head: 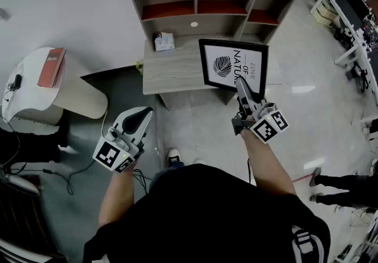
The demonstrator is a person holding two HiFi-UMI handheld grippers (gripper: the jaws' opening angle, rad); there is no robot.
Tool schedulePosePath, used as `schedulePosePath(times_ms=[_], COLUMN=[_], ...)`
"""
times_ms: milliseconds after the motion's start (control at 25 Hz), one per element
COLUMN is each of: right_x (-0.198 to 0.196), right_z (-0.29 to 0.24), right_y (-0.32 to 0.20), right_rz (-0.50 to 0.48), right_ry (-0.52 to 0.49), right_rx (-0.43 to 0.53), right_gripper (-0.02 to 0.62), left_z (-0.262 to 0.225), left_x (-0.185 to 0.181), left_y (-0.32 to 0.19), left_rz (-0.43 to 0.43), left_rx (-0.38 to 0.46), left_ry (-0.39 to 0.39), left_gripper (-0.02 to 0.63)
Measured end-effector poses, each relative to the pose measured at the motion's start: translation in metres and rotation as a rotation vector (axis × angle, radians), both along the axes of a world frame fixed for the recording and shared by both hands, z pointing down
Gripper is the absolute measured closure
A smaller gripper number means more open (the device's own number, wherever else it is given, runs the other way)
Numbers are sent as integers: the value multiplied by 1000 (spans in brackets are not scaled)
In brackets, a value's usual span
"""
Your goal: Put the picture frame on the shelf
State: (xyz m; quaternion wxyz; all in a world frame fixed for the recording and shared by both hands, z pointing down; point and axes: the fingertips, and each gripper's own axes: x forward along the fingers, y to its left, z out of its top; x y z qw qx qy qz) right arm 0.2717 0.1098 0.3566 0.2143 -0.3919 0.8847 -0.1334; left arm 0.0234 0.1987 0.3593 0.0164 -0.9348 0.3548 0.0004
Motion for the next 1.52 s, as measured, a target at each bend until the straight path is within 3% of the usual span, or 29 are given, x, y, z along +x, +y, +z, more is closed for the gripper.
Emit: schedulePosePath(times_ms=[440, 680, 1520], right_x=[-6, -49, -120], right_z=[-4, 0, -7], right_y=[3, -8, -40], right_rz=[4, 17, 73], right_ry=[14, -9, -24], right_rx=[-9, -17, -27], right_gripper=[569, 569, 569], left_z=[0, 11, 15], left_x=[-8, -49, -131], left_y=[0, -12, -52], left_rz=[-20, 8, 66], left_rx=[-24, -39, -36], left_ry=[-19, -4, 5], left_gripper=[586, 586, 586])
